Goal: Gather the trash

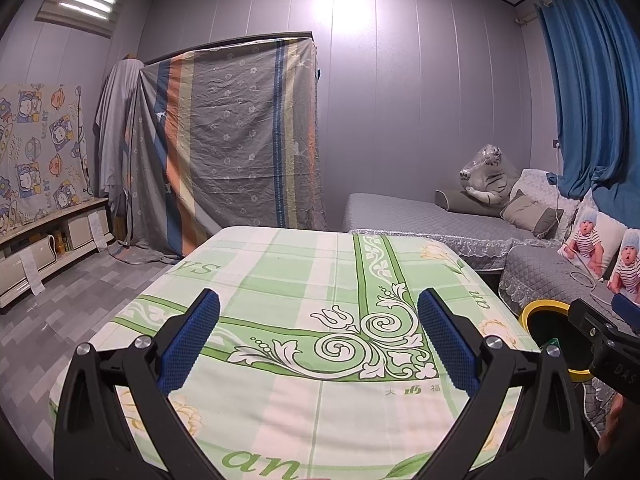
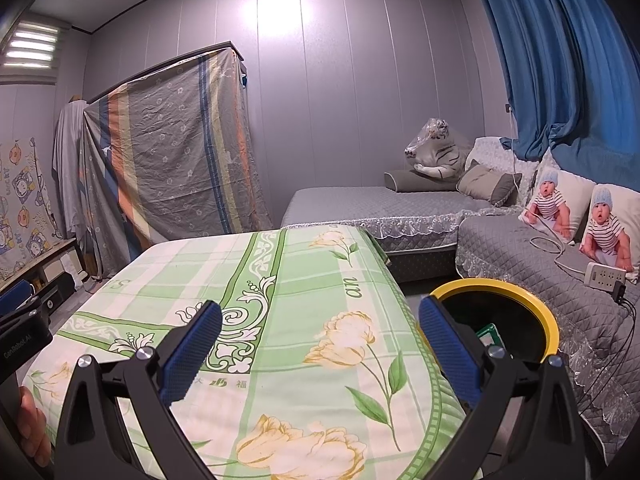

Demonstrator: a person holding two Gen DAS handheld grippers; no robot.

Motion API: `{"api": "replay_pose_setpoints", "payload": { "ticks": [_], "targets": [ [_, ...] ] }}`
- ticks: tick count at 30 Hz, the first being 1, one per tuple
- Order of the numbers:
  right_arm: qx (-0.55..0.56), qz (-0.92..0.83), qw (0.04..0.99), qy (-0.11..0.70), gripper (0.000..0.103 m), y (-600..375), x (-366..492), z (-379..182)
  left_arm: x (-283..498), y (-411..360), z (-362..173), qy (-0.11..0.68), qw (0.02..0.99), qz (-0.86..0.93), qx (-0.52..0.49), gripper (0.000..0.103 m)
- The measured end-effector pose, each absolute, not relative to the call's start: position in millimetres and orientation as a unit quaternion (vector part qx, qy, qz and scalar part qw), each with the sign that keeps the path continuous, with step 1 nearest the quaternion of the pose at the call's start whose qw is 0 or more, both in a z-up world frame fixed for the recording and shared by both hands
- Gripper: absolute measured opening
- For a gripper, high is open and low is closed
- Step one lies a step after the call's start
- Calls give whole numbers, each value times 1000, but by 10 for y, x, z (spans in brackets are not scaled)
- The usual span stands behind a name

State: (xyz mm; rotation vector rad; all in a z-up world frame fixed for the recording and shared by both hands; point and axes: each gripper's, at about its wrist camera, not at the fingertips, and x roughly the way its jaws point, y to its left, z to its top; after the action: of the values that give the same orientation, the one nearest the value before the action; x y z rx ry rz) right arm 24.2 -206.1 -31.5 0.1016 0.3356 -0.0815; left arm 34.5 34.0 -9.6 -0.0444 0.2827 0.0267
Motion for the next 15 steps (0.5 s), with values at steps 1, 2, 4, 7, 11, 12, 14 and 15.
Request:
{"api": "replay_pose_setpoints", "payload": {
  "ticks": [1, 2, 4, 7, 11, 12, 14, 15],
  "targets": [
    [50, -41, 984, 168, 95, -2059, 240, -323, 345, 338, -97, 141, 990, 13, -22, 95],
    [51, -40, 984, 168, 95, -2060, 241, -321, 344, 339, -95, 141, 990, 13, -23, 95],
    [52, -41, 983, 169, 95, -2059, 241, -331, 350, 342, -103, 141, 990, 13, -22, 95],
    [53, -41, 983, 171, 95, -2057, 250, -361, 360, 345, -116, 143, 989, 12, -23, 95],
    [53, -41, 983, 172, 95, -2057, 253, -363, 374, 352, -122, 145, 989, 11, -25, 95],
    [53, -41, 983, 172, 95, -2058, 256, -358, 377, 352, -126, 145, 989, 12, -26, 95],
    [54, -40, 983, 172, 95, -2057, 254, -366, 376, 358, -124, 144, 989, 11, -25, 95],
    [54, -40, 983, 172, 95, -2060, 258, -369, 370, 357, -127, 140, 990, 11, -24, 95]
  ]
}}
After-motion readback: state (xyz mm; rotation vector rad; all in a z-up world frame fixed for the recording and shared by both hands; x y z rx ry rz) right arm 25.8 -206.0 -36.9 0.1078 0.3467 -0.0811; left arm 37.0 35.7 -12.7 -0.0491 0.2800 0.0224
